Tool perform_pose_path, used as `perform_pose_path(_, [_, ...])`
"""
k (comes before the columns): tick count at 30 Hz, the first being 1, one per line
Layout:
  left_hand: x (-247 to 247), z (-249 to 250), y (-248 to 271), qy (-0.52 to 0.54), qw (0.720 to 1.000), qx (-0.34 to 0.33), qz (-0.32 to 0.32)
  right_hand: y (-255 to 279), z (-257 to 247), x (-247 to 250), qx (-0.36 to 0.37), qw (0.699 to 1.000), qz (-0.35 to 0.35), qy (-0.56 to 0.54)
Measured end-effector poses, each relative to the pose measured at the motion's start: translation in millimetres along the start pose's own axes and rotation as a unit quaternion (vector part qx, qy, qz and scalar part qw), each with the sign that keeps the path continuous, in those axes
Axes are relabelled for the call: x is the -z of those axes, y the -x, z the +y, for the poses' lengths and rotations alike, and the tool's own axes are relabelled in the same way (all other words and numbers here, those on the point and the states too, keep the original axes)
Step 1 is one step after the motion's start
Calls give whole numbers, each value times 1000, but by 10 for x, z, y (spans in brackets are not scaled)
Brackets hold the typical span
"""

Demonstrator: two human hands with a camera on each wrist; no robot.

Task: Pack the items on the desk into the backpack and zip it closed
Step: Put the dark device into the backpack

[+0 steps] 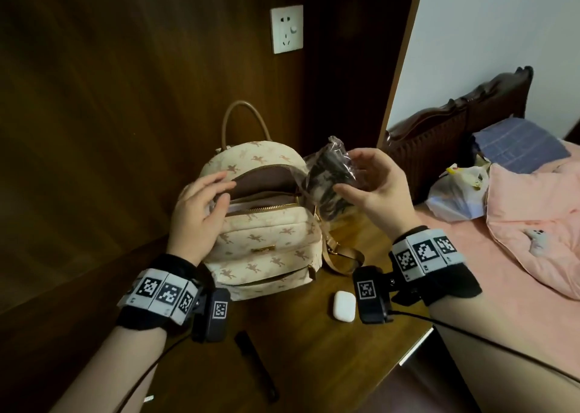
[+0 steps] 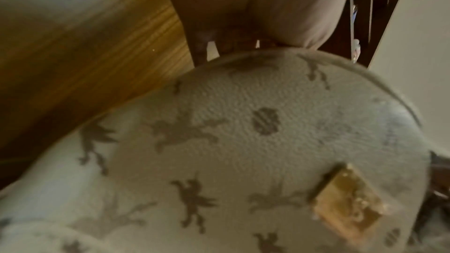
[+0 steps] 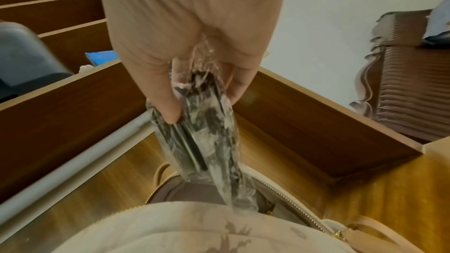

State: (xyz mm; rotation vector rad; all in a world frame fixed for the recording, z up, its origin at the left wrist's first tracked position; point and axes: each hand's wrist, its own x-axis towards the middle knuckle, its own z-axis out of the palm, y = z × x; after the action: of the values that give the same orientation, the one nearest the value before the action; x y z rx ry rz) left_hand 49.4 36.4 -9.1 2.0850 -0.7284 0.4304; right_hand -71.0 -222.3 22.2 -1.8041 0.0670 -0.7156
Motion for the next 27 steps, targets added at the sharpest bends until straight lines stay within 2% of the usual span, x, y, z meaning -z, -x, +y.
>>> perform_pose_path(2, [-2, -23, 34, 15, 1000, 4, -14, -22, -23, -60, 8, 1000, -8, 18])
perform_pose_path(4, [-37, -36, 85, 46, 997, 5, -56, -29, -37, -83, 11, 999, -24, 41])
perform_pose_path(6, [-94, -58, 153, 60, 994, -8, -97, -13, -36, -107, 6, 995, -72, 67])
perform_pose_path(9, [-159, -82, 229, 58, 992, -15, -113, 30, -4, -197, -11, 985, -119, 124])
perform_pose_path(14, [-191, -83, 293, 64, 991, -28, -114, 22, 134, -330, -3, 983, -33, 181])
perform_pose_path(18, [-196, -89, 324, 63, 989, -32, -130, 26, 212, -426, -4, 977, -38, 212])
perform_pose_path(22, [-189, -91, 344, 57, 991, -41, -117, 51, 248, -567, -2, 971, -19, 240])
perform_pose_path(27, [-149, -61, 315, 52, 993, -24, -105, 24, 180, -749, 16, 984, -14, 176])
